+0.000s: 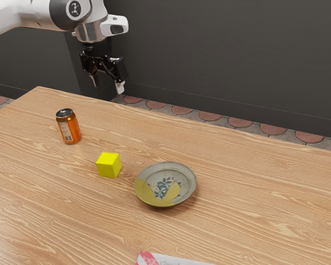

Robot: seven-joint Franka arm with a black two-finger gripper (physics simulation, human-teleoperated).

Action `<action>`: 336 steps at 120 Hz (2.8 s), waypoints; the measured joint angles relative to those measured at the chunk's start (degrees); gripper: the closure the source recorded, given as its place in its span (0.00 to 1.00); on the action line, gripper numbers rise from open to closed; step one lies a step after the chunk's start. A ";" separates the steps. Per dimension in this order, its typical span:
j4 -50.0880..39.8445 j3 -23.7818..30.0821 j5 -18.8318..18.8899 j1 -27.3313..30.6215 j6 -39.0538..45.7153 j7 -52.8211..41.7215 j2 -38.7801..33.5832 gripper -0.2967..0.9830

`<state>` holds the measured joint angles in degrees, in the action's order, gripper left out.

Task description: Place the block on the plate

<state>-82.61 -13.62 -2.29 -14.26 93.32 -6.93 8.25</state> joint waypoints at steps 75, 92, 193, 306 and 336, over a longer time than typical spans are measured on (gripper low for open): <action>-14.75 -2.22 -0.10 2.05 5.93 1.71 -1.89 0.23; -18.99 -2.61 -0.04 3.29 10.66 4.00 -0.67 0.23; -18.20 -2.63 -5.36 8.35 28.42 11.41 17.34 0.23; -16.95 -2.61 -7.46 8.25 30.62 13.05 20.47 0.47; -17.72 -2.43 -7.25 4.66 25.77 13.47 13.30 0.47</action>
<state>-100.33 -16.06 -9.54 -9.60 119.09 6.54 21.55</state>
